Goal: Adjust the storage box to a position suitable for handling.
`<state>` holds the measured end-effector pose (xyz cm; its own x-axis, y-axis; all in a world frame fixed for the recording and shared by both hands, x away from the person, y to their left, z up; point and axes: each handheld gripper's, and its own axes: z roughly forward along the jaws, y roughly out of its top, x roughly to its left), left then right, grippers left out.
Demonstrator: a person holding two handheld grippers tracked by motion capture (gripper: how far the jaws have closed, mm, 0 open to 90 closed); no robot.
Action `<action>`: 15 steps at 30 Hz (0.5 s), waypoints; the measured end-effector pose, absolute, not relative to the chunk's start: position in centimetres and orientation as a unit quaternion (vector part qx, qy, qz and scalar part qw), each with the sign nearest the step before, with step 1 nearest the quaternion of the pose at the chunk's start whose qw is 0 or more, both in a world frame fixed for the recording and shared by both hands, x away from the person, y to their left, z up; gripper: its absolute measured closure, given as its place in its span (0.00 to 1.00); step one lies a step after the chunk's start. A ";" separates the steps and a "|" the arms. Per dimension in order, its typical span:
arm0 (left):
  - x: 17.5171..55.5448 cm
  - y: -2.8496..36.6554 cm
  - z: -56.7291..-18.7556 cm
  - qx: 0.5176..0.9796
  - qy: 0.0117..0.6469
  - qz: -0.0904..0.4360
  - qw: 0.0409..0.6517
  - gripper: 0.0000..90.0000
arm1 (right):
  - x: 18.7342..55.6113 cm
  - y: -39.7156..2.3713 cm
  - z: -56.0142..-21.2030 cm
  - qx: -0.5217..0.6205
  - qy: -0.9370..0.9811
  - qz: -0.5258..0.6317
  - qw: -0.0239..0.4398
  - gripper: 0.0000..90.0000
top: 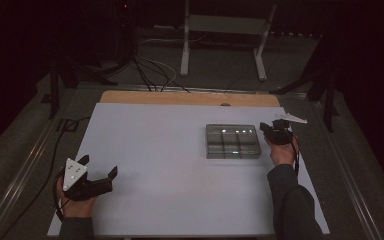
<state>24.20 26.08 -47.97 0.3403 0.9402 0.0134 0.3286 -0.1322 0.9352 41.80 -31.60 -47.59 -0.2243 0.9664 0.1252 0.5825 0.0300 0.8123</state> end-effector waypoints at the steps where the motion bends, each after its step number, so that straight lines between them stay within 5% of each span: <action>1: 24.2 26.1 -48.0 0.675 0.469 0.333 0.462 0.01 | 41.9 -31.5 -47.8 0.575 0.677 0.392 0.242 1.00; 15: 24.2 26.0 -48.0 0.677 0.469 0.336 0.458 0.01 | 42.7 -31.4 -49.3 0.591 0.684 0.369 0.217 1.00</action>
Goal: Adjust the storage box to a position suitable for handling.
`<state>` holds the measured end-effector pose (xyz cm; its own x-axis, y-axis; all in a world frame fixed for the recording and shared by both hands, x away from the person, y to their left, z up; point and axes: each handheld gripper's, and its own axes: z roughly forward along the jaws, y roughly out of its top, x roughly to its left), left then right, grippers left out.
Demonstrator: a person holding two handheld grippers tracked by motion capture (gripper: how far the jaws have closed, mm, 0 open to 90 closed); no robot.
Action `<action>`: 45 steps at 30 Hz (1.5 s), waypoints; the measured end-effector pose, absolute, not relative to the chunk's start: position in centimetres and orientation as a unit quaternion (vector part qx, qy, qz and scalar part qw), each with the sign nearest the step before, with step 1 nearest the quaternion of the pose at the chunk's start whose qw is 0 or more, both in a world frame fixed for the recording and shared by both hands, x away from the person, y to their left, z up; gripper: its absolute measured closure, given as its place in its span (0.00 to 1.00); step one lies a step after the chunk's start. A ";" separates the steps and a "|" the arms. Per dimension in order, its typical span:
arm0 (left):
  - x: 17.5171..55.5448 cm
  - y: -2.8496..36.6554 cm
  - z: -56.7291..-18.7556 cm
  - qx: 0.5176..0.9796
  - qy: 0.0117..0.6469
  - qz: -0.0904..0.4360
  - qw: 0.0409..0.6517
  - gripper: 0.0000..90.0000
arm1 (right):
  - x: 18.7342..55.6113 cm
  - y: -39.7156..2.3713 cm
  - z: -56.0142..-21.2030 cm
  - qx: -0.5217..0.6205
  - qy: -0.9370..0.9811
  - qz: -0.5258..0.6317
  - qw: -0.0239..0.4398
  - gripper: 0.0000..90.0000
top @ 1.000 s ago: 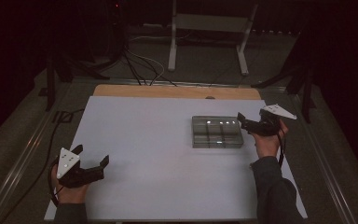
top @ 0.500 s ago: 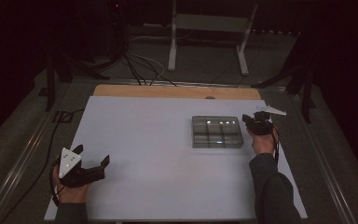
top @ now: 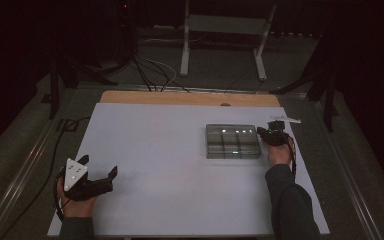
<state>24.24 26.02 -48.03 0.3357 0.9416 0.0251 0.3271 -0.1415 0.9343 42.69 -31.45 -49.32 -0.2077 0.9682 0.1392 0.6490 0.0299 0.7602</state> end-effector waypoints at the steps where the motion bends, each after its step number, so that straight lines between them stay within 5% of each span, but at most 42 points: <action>1: 24.2 26.0 -48.0 0.677 0.469 0.336 0.458 0.01 | 42.7 -31.5 -49.4 0.591 0.684 0.369 0.215 1.00; 45: 24.4 26.1 -48.2 0.676 0.473 0.340 0.451 0.01 | 41.4 -29.1 -49.6 0.553 0.722 0.389 0.144 0.98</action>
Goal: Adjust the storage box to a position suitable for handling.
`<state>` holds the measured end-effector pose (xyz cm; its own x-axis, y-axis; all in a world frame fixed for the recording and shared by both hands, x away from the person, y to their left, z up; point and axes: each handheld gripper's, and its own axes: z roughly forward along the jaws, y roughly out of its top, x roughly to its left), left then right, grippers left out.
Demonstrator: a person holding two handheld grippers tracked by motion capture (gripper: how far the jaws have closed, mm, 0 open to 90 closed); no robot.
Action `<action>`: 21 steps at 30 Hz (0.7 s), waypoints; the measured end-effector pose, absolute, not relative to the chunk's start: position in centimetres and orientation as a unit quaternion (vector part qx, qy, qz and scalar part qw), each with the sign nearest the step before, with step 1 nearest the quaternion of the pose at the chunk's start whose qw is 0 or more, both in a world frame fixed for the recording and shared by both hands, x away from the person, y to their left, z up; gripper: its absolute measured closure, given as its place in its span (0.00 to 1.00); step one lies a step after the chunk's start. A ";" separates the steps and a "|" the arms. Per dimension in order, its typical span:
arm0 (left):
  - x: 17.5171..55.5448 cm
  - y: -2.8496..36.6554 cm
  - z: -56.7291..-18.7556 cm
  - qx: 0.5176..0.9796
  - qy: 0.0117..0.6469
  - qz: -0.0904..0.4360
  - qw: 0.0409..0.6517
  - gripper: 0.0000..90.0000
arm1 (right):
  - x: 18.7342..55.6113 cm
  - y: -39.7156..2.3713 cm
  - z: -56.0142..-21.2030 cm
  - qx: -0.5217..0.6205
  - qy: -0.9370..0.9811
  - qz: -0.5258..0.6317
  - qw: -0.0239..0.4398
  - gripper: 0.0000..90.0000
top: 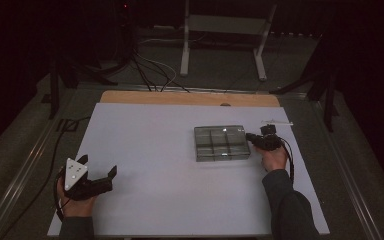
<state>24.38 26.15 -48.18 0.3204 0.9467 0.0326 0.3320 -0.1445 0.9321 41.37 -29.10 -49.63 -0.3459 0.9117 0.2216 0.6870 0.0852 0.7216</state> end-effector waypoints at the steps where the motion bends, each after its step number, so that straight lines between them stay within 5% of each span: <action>1: 24.4 26.1 -48.2 0.676 0.473 0.341 0.451 0.01 | 41.3 -28.9 -49.6 0.552 0.725 0.387 0.145 0.98; 21: 24.8 25.6 -48.2 0.677 0.476 0.341 0.446 0.01 | 40.1 -25.2 -49.7 0.507 0.754 0.400 0.117 1.00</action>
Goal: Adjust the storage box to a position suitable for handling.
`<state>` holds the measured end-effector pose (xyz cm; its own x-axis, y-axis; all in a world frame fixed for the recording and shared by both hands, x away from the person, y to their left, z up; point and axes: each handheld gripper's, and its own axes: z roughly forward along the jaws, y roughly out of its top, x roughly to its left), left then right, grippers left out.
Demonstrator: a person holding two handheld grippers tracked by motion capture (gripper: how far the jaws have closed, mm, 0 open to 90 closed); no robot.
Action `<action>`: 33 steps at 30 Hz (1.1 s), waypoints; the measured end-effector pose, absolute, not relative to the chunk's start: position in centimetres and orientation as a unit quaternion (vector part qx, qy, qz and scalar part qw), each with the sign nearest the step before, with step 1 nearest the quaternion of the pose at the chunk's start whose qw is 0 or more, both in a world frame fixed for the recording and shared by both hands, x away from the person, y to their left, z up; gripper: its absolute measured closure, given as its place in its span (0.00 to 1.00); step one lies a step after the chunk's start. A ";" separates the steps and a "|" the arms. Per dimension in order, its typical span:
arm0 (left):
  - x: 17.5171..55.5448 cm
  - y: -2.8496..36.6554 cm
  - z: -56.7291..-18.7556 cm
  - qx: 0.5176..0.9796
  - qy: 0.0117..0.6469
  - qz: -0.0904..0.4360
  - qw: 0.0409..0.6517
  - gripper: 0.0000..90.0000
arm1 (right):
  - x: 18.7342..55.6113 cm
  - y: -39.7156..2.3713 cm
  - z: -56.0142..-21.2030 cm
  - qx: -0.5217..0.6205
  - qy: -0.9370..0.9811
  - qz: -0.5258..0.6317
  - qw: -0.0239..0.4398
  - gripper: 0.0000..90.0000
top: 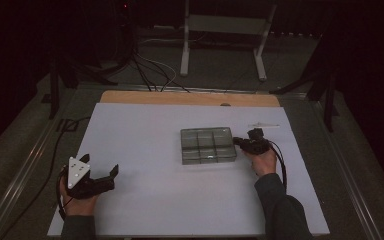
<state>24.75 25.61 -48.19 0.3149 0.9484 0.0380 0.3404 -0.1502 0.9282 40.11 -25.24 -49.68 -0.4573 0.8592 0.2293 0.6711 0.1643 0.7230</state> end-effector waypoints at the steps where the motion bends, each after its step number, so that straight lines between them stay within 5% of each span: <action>1: 24.8 25.6 -48.2 0.677 0.476 0.341 0.446 0.01 | 40.0 -25.1 -49.7 0.506 0.756 0.400 0.115 1.00; 33: 24.6 24.9 -48.3 0.685 0.469 0.337 0.444 0.01 | 36.6 -20.7 -49.1 0.478 0.770 0.412 0.096 1.00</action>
<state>24.60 24.88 -48.33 0.3331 0.9418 0.0455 0.3419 -0.1656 0.9250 36.63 -20.69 -49.09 -0.5249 0.8150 0.2455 0.6569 0.2045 0.7257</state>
